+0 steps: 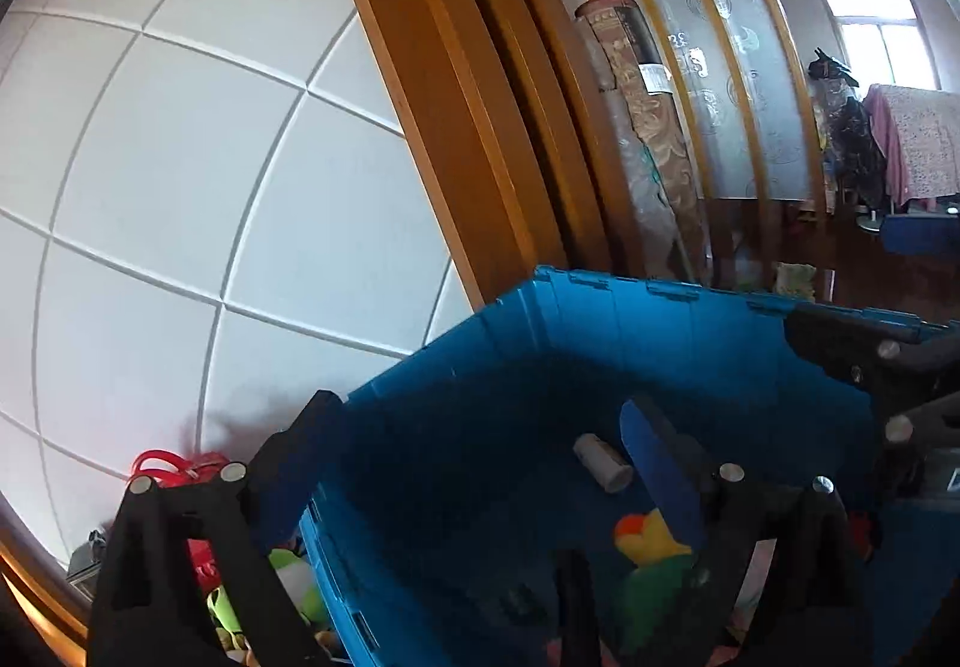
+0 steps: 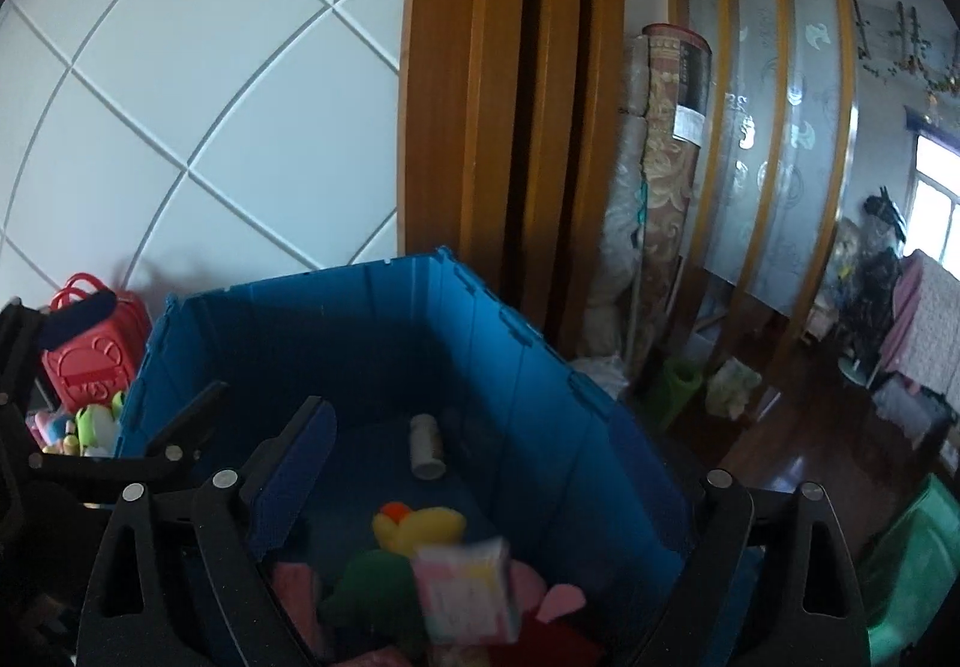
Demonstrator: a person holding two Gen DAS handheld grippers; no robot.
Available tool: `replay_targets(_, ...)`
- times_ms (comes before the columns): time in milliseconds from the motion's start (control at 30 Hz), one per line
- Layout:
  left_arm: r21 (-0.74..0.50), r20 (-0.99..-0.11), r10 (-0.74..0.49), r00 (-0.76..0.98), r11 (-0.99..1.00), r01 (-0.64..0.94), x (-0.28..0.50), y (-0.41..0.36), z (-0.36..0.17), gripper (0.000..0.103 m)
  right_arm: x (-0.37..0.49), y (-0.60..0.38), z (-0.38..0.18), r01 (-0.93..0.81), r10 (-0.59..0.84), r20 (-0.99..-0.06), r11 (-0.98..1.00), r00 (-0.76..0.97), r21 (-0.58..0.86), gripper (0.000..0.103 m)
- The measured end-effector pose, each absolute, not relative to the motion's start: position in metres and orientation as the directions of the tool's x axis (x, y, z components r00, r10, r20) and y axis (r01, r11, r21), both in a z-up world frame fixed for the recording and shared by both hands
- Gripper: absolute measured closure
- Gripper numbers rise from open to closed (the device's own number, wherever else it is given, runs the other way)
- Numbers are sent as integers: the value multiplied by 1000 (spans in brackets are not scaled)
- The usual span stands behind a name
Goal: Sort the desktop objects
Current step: 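Open the left tool to drop the black roll while the right tool drops the Kotex pack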
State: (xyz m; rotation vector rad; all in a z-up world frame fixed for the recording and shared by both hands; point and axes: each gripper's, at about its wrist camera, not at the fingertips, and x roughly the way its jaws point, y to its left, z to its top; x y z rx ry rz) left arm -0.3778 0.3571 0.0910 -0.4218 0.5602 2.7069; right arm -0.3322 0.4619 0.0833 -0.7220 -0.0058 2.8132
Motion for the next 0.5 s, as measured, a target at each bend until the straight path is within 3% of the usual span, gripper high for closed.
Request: replay_targets(500, 296, -354, 203, -913, -902, -315, -394, 325, 77, 4, -333, 460, 68, -201, 175, -487, -980, -855, 1, 10)
